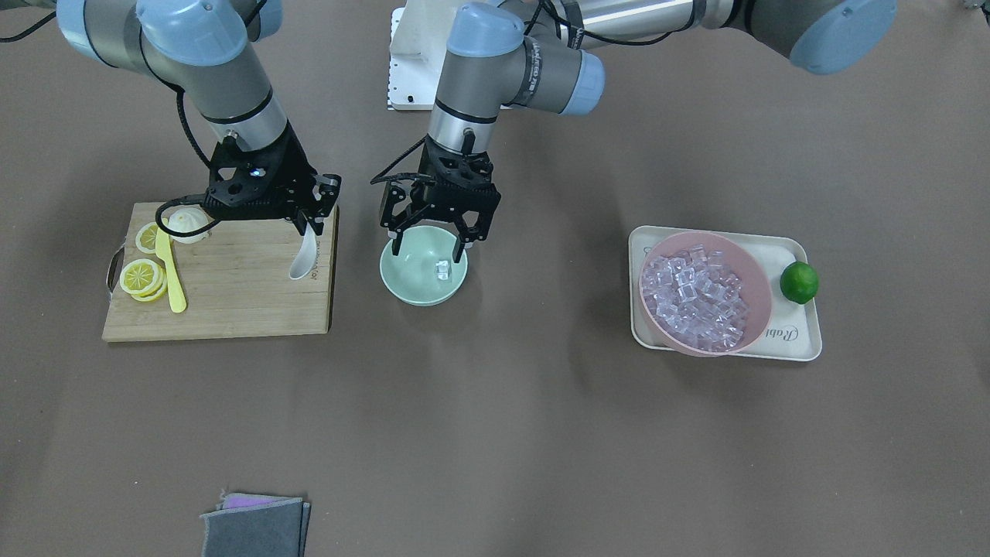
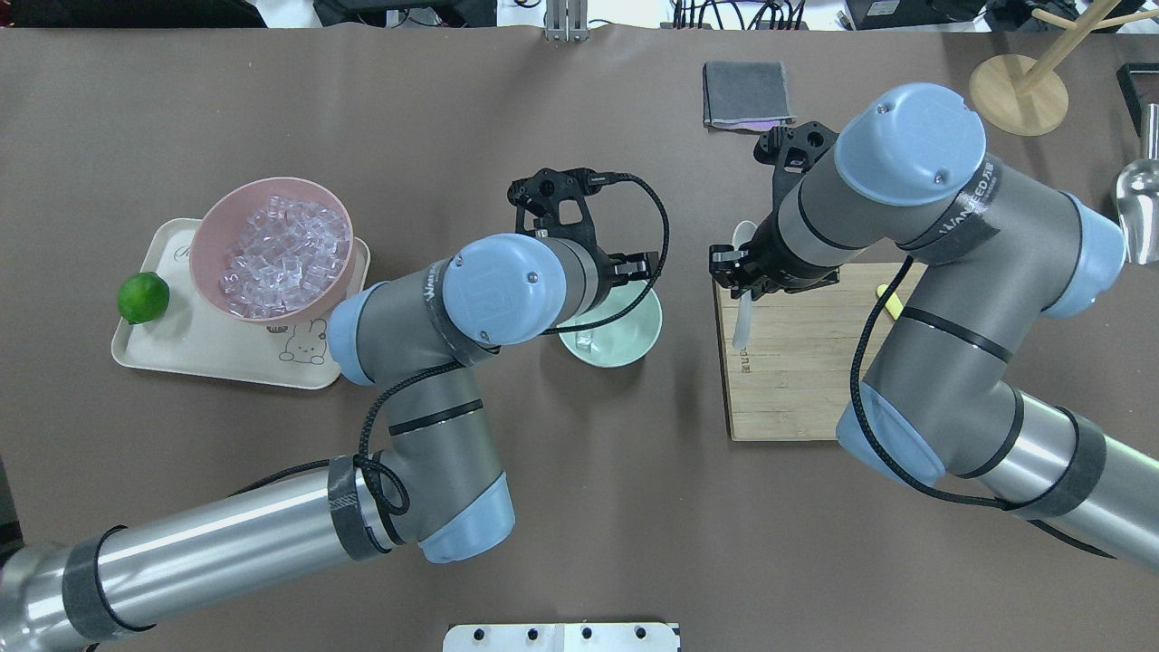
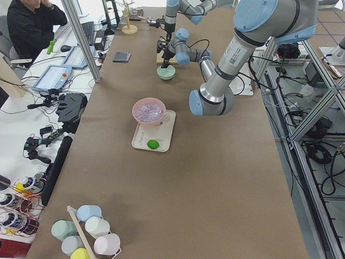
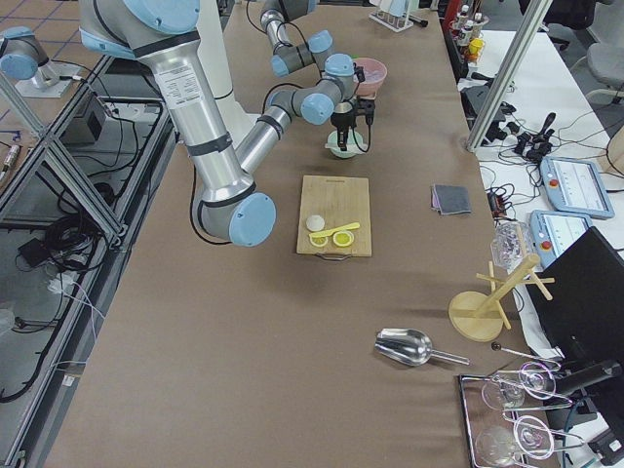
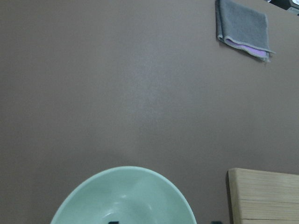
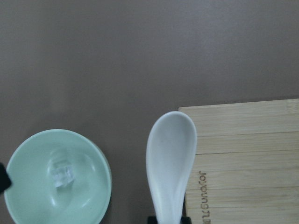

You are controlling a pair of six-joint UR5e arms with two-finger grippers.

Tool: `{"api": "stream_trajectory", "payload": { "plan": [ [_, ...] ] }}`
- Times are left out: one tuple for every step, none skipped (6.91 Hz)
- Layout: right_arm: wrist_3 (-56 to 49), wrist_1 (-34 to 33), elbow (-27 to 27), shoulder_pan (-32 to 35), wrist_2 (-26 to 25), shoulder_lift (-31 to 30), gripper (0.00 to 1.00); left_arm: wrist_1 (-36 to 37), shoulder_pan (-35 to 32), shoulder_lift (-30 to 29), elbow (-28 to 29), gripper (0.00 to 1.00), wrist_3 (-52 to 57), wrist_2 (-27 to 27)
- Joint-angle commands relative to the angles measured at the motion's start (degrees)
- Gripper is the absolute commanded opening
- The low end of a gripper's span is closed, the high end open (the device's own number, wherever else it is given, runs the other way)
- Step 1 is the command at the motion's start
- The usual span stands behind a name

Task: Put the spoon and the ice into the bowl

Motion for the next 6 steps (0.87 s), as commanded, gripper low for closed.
{"api": "stream_trajectory", "payload": {
  "plan": [
    [0.0,-0.7,-4.1,-2.9,-1.7,4.7,0.00,3.5,-10.2,7.8,-10.5,0.98,11.4,-9.3],
    [0.0,-0.7,-7.9,-4.7,-3.0,7.3,0.00,3.4,-15.2,10.0,-12.2,0.98,17.6,-13.4],
    [0.1,-0.7,-10.6,-6.4,-4.1,9.1,0.00,3.4,-20.2,11.1,-13.4,0.98,18.2,-16.5],
    [0.2,-0.7,-10.8,-7.5,-4.3,9.4,0.00,3.4,-27.4,14.1,-13.9,0.98,22.4,-24.3],
    [0.6,-0.7,-10.9,-8.6,-4.4,10.2,0.00,3.4,-35.9,17.8,-14.2,0.98,31.0,-33.3],
    [0.8,-0.7,-11.9,-9.6,-4.7,11.3,0.00,3.2,-41.2,21.8,-14.5,0.98,38.2,-39.2]
  ]
}}
